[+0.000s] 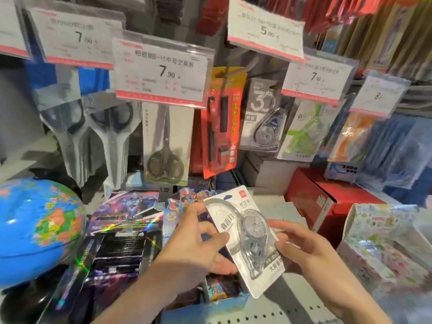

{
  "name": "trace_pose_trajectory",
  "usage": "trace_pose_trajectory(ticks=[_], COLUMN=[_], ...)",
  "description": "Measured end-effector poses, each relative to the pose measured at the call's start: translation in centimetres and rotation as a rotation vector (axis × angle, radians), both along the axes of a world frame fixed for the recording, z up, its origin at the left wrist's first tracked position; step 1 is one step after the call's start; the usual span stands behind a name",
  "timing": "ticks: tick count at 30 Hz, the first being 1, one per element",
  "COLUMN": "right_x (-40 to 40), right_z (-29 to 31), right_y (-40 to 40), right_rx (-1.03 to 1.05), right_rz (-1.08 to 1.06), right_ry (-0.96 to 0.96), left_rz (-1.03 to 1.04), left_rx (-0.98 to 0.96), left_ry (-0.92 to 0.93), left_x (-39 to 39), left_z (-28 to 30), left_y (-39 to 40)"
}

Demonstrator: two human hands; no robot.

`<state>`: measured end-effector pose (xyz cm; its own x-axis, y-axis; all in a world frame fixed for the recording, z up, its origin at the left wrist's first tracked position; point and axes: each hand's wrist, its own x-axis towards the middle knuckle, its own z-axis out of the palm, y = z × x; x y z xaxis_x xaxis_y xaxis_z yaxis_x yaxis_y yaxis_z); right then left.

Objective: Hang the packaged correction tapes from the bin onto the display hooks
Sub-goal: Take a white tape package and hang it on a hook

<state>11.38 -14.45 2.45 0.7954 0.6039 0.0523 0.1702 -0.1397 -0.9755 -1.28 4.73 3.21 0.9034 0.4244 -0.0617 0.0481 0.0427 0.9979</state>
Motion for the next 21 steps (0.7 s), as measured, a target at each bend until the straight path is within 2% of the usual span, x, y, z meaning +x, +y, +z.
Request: trace_pose_trajectory(ticks=[10,14,18,21], right_x=[3.1,5.9,7.8,7.9], right_z=[0.8,0.7,0.0,-0.3], right_y=[-1.3,-2.4,-2.1,-1.8], right_rx=[0.098,0.127,0.224,0.313], right_rz=[0.073,0.079,-0.074,-0.128], right_ry=[-0.022,-0.154,-0.249,-0.247], left_rz=[0.067,0.180,0.251,0.298], left_rx=[0.058,0.082,0.105,0.162], left_ry=[-0.095,-0.180,-0.212,-0.230], left_x=[1.6,4.3,6.4,7.2], left_z=[1.2,1.3,2.3,3.2], left_y=[-3.0,-5.3,-7.1,-8.1])
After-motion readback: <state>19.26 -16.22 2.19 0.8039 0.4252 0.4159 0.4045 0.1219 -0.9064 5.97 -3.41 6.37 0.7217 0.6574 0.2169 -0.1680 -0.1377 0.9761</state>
